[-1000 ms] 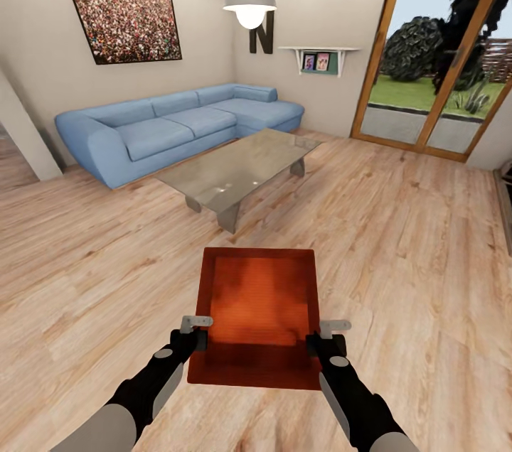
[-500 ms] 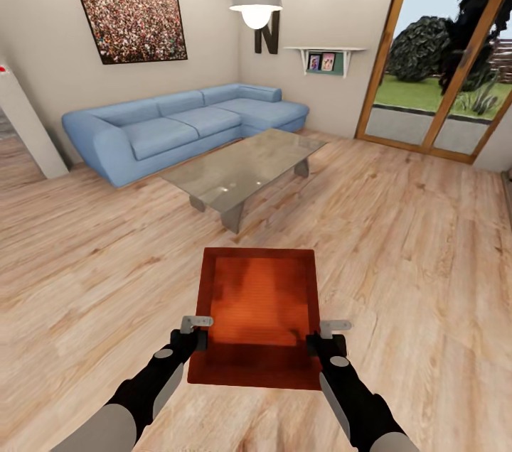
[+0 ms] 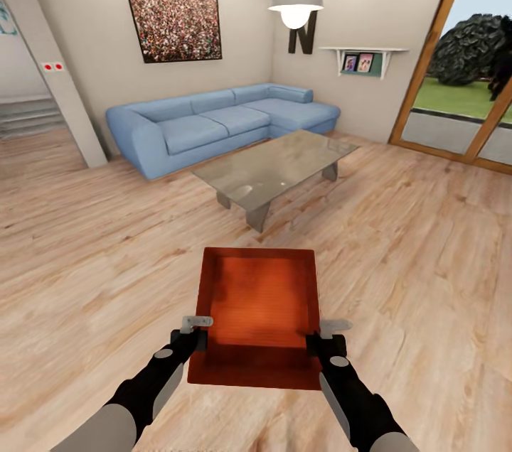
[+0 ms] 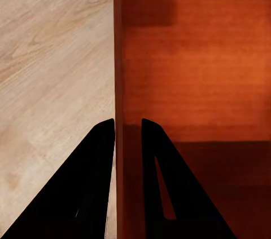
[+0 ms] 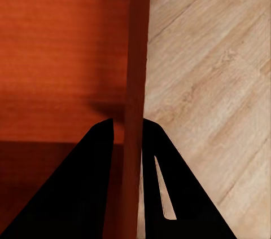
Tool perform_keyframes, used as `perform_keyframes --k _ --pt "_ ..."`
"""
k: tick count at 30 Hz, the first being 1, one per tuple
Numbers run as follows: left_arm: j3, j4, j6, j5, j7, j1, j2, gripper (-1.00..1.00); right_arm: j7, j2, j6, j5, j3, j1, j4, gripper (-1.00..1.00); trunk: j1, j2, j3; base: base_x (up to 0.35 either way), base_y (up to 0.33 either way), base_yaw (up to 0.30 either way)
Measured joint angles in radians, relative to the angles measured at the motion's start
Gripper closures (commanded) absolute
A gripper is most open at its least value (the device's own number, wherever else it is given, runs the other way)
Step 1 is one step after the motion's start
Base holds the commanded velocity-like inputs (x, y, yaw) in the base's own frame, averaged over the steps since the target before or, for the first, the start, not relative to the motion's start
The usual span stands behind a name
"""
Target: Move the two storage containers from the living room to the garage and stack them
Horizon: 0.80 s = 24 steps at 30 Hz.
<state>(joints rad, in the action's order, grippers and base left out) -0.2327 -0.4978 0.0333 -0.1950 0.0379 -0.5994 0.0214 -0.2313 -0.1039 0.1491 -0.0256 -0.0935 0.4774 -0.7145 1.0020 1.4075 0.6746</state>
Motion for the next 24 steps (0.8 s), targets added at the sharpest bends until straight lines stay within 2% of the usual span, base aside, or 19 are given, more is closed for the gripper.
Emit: perform_keyframes --k 24 --pt "0.000 0.001 0.000 0.001 0.000 0.000 0.001 1.00 0.000 0.001 0.000 0.002 -0.001 0.000 0.000 1.00 0.000 0.000 0.000 0.000 0.000 0.277"
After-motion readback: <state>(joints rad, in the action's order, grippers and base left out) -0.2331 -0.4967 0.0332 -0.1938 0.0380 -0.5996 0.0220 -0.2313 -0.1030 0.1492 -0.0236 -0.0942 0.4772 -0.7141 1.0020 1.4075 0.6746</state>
